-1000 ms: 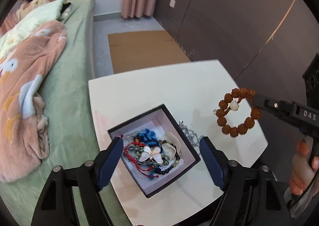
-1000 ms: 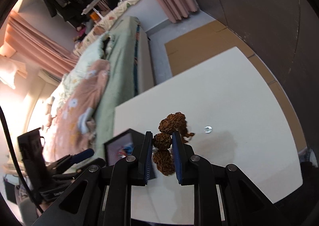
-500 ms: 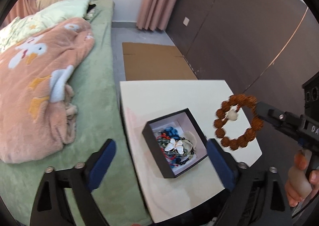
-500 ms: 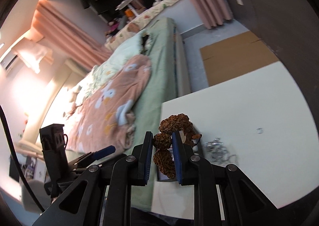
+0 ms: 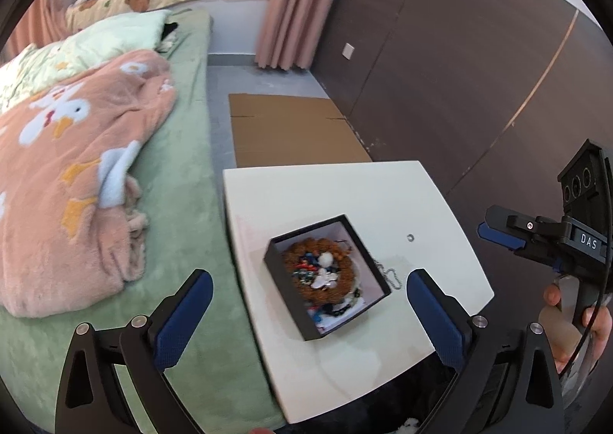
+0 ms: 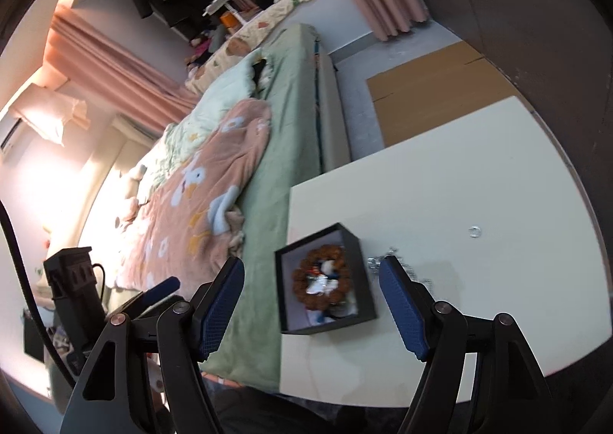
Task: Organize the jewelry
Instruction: 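Carry the brown bead bracelet into the box and open the right gripper, then grasp the loose silver chain on the table with the left gripper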
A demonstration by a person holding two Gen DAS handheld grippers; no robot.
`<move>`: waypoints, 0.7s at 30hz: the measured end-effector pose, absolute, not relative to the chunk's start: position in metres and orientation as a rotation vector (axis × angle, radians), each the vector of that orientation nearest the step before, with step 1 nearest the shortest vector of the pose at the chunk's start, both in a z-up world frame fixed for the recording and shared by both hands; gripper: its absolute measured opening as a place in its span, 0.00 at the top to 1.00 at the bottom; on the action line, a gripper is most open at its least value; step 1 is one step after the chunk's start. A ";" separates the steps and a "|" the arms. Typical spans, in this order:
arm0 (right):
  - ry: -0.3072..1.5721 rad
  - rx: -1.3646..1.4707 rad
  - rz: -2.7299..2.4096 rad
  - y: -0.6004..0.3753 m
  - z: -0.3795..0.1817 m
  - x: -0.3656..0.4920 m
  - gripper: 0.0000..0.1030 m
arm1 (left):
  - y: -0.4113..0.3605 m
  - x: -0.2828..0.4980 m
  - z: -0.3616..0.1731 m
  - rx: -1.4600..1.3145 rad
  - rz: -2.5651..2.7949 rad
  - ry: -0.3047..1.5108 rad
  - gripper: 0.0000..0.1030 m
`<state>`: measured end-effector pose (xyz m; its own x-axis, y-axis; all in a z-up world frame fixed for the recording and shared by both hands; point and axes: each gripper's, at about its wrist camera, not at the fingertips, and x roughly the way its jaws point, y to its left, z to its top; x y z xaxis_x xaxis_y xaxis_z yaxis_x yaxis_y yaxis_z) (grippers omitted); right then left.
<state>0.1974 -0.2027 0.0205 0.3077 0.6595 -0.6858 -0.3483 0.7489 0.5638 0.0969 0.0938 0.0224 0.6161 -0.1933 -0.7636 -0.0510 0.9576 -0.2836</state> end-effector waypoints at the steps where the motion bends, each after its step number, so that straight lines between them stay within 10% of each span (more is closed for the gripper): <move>1: 1.066 0.335 0.676 -0.208 0.020 0.198 0.29 | 0.089 0.100 0.022 -0.281 -0.090 0.910 0.02; 16: 1.109 0.360 0.568 -0.272 -0.007 0.227 0.29 | 0.006 0.151 0.010 -0.087 -0.147 0.985 0.02; 21: 1.114 0.361 0.543 -0.289 -0.015 0.237 0.29 | -0.021 0.171 -0.005 0.014 -0.168 1.046 0.23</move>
<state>0.2375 -0.2889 -0.0153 0.3334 0.5789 -0.7441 -0.2291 0.8154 0.5316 0.1715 -0.0205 -0.0048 0.4890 -0.1313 -0.8623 0.1449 0.9871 -0.0681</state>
